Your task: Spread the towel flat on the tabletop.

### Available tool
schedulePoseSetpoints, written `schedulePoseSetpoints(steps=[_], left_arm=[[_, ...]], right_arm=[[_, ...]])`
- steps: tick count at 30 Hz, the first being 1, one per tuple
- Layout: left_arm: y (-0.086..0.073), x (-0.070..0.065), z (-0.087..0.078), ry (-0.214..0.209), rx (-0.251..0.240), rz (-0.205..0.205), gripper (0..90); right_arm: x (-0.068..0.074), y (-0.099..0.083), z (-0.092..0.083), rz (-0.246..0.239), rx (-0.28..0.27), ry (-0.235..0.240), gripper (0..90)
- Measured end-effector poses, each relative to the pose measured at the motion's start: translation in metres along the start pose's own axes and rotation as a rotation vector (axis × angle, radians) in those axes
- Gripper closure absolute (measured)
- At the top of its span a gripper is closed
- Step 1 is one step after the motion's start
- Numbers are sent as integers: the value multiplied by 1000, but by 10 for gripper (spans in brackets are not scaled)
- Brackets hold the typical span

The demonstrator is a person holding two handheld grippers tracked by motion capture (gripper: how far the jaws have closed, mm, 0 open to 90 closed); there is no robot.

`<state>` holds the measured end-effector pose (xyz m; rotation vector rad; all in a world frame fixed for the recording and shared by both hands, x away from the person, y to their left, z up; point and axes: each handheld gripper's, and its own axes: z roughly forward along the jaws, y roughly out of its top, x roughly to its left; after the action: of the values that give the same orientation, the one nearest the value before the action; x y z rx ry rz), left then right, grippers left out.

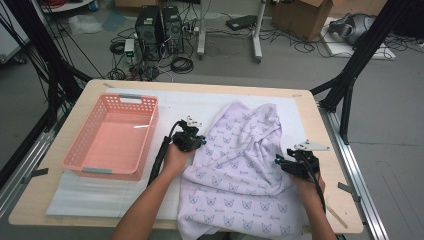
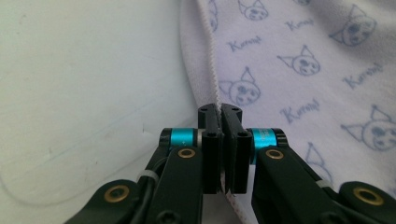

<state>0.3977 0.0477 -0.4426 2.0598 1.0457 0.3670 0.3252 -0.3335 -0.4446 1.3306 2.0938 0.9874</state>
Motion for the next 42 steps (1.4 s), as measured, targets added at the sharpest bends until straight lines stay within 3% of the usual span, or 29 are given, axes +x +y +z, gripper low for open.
schedulePoseSetpoints(steps=[3,4,9,15,18,20,22,26,29,32,36,39,42], left_arm=[[-9,0,-9,-12,1,-24,868],[-12,-1,-12,-9,-6,-9,869],[-24,-5,-26,-24,-30,-12,869],[-37,-7,-47,-34,-62,-24,868],[-45,-7,-57,-53,-79,-50,868],[-50,-10,-62,-39,-73,-12,867],[-55,-12,-65,-47,-69,-3,867],[-61,-11,-70,-92,-86,-64,854],[-56,-10,-71,-113,-116,-83,717],[-45,-7,-68,-104,-136,-78,564],[-26,1,-59,-84,-160,-83,533],[-12,8,-48,-73,-175,-87,520],[2,18,-33,-47,-170,-124,514]], right_arm=[[-1,-1,6,22,33,16,558],[-2,-1,5,13,33,31,618],[1,0,3,-7,44,84,814],[1,-4,-8,-7,57,104,826],[-1,-10,-19,-6,59,110,830],[-3,-16,-28,-13,66,107,832],[-6,-21,-38,-10,74,105,835],[-11,-33,-59,-24,119,74,836],[-10,-38,-68,-37,129,59,823],[-10,-35,-72,-19,82,49,661],[-7,-28,-77,-13,-30,78,584],[-3,-26,-75,-20,-52,93,572],[-1,-25,-71,-19,-60,103,564]])
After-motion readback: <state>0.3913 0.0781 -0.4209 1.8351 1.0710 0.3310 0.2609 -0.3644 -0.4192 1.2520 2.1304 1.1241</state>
